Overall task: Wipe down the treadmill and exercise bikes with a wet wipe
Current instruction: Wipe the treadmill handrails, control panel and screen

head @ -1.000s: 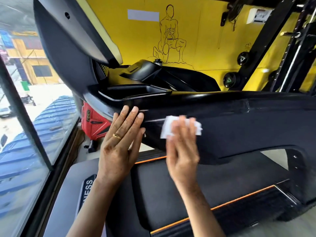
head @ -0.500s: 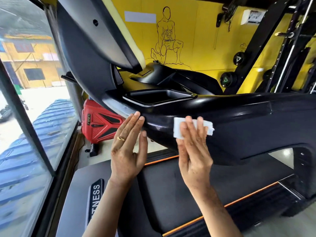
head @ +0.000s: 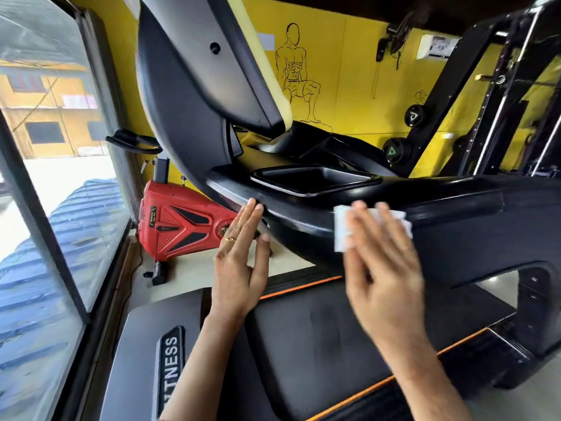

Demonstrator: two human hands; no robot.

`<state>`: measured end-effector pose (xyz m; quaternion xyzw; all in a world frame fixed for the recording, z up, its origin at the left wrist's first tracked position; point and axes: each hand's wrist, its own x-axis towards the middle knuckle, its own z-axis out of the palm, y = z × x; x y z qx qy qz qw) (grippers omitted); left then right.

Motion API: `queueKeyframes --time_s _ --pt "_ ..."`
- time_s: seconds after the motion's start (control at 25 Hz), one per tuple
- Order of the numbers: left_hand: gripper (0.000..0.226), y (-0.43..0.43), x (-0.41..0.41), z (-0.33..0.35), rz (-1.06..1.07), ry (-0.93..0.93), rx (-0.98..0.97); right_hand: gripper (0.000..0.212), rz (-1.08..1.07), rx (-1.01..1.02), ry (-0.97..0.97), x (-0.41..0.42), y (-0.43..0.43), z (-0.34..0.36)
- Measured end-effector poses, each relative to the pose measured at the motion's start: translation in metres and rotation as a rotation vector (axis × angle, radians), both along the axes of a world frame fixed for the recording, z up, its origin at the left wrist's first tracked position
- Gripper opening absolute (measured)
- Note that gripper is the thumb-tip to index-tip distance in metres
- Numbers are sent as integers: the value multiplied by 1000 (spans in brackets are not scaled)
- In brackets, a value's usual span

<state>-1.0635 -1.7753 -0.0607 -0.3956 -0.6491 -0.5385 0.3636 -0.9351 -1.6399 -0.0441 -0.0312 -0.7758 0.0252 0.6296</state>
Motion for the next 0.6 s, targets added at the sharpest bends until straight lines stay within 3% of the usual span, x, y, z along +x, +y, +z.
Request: queueKeyframes --time_s 0.08,0.12,0.24,0.32,0.36,0.48,0.52,0.6 --pt "40 4 4 0 4 25 7 31 52 -246 82 1 12 12" --pt "39 7 7 1 3 43 10 31 55 -258 72 -5 9 19" --pt "38 19 18 3 -21 146 31 31 91 25 -30 -20 -17 9" --pt "36 29 27 3 -28 250 31 31 105 45 32 -18 -1 -21" --pt "35 35 32 2 -18 315 23 31 126 -95 125 -14 18 -35" --pt "37 55 43 -3 53 455 -29 38 282 -806 427 -1 72 -46" --pt "38 62 47 -6 87 492 -45 39 312 -924 457 -2 73 -45" --pt "43 73 50 -13 168 569 -81 40 304 -762 380 -12 52 -47"
